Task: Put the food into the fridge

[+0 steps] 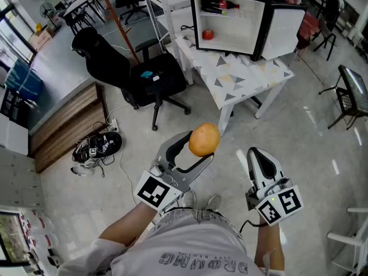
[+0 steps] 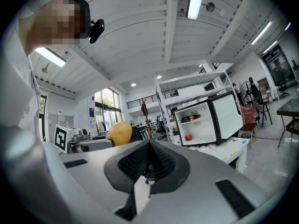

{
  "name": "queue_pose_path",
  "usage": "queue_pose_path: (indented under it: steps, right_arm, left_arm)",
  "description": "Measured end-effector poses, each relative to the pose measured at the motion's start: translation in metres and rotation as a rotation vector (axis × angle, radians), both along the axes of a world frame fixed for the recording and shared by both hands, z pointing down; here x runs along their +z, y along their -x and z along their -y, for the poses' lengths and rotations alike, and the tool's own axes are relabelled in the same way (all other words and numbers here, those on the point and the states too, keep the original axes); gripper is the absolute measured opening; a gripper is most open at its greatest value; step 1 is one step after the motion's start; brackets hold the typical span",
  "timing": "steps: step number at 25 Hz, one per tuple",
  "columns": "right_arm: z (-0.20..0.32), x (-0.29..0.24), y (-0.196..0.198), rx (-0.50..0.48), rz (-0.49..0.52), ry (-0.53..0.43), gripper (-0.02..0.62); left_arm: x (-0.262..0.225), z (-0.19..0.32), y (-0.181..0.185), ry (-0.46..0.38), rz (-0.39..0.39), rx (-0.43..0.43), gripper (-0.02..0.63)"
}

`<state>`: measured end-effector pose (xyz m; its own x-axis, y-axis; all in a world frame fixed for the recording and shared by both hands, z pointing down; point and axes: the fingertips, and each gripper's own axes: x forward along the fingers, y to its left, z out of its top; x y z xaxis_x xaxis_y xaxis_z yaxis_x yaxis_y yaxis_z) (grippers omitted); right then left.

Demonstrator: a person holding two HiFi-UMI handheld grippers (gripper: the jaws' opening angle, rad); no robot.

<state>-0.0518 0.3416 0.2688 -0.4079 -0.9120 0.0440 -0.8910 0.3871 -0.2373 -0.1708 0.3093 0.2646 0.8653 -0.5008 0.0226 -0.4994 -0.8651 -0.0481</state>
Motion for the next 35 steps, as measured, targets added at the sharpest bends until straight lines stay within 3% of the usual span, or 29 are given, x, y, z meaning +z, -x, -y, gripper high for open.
queue_pose_path:
  steps: [18, 24, 32, 35]
  right_arm:
    - [0.001, 0.01, -0.01, 0.022, -0.007, 0.018, 0.002]
    - [-0.006, 0.01, -0.024, 0.026, 0.0, 0.008, 0.002]
    - [-0.021, 0.01, -0.038, -0.009, -0.005, 0.001, 0.002]
    - [-0.027, 0.011, -0.045, -0.014, -0.002, 0.0, 0.002]
  left_arm:
    - [0.009, 0.0, -0.004, 0.006, 0.02, -0.018, 0.298]
    - [0.0, -0.009, -0.015, -0.002, -0.025, -0.036, 0.298]
    - [0.008, -0.027, -0.026, -0.002, 0.001, -0.072, 0.298]
    - [0.003, -0.034, -0.033, -0.005, -0.027, -0.077, 0.298]
